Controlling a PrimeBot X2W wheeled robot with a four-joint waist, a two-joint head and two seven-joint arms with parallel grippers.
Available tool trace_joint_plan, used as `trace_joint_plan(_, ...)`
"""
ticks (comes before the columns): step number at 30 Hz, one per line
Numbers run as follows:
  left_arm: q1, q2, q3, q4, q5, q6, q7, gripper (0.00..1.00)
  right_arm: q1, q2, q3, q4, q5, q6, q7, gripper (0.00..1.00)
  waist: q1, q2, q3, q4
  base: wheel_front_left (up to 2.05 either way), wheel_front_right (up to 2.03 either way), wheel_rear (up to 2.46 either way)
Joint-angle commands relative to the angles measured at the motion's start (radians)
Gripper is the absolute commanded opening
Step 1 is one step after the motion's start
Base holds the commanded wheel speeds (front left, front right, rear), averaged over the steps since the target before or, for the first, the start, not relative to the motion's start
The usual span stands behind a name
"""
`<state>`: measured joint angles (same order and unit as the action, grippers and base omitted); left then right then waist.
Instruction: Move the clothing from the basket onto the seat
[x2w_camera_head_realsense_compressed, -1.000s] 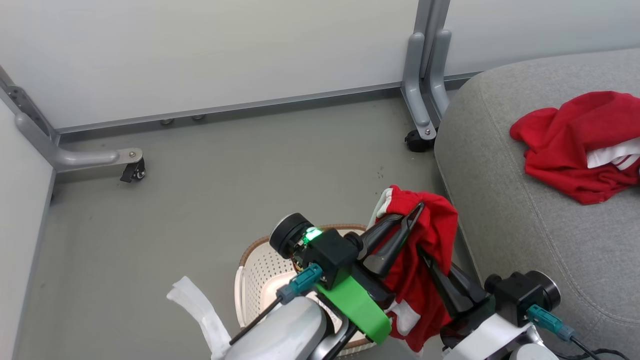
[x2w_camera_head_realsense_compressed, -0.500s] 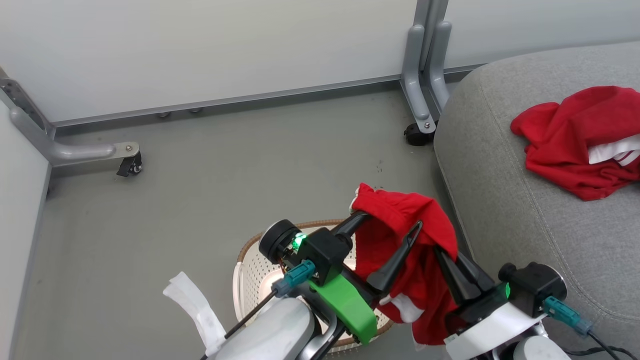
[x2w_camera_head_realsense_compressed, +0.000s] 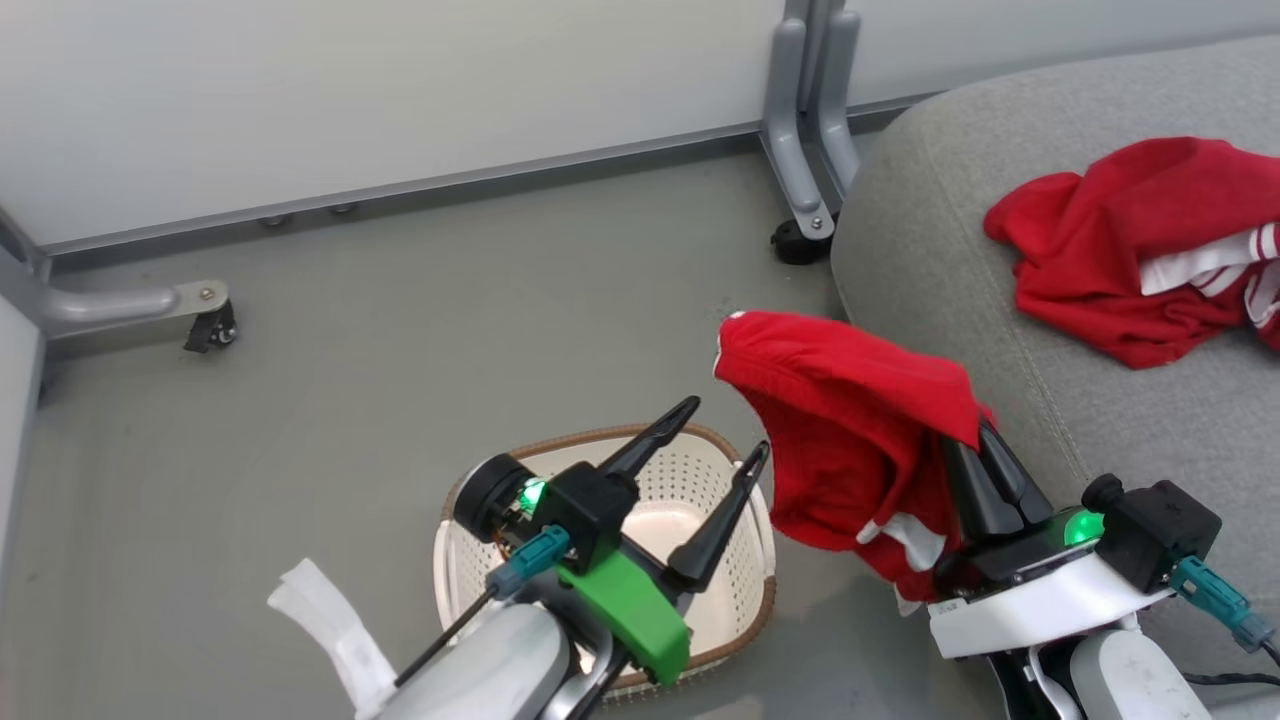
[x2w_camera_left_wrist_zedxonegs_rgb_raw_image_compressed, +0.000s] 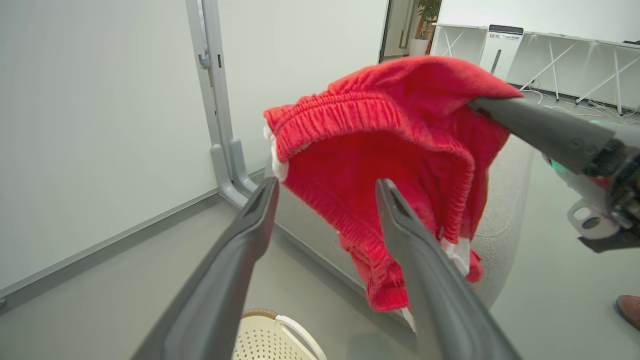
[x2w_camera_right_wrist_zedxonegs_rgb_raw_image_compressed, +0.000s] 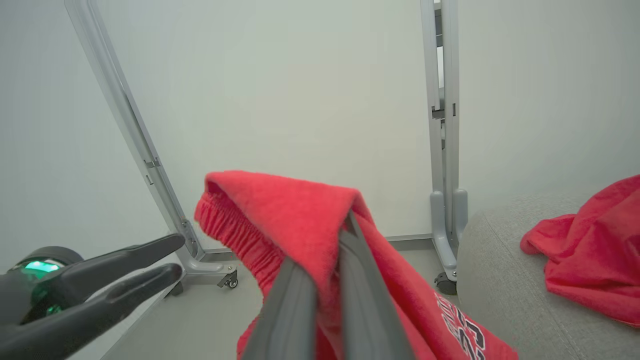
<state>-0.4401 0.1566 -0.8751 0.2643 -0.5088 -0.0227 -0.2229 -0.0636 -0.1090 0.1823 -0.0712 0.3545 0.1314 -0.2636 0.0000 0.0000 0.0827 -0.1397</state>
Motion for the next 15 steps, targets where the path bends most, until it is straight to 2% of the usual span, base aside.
trace_joint_plan(1, 0.014, 0.016, 0.01, -0.005, 0.002, 0.01, -0.008, 1.0, -0.01, 0.0, -0.001, -0.01, 0.002, -0.001, -0.002, 0.0, 0.0, 0.0, 0.018, -0.027, 0.0, 0.0, 0.0)
trace_joint_plan(9, 0.039, 0.076, 0.054, -0.055, 0.041, 0.049, -0.036, 1.0, 0.003, 0.008, -0.028, -0.048, -0.012, -0.001, -0.002, 0.0, 0.0, 0.0, 0.057, -0.113, 0.0, 0.0, 0.0)
trace_joint_plan(15, 0.039, 0.122, 0.033, -0.081, 0.063, -0.001, -0.039, 1.0, 0.013, 0.018, -0.059, -0.073, -0.009, -0.002, -0.001, 0.0, 0.0, 0.0, 0.098, -0.207, 0.0, 0.0, 0.0)
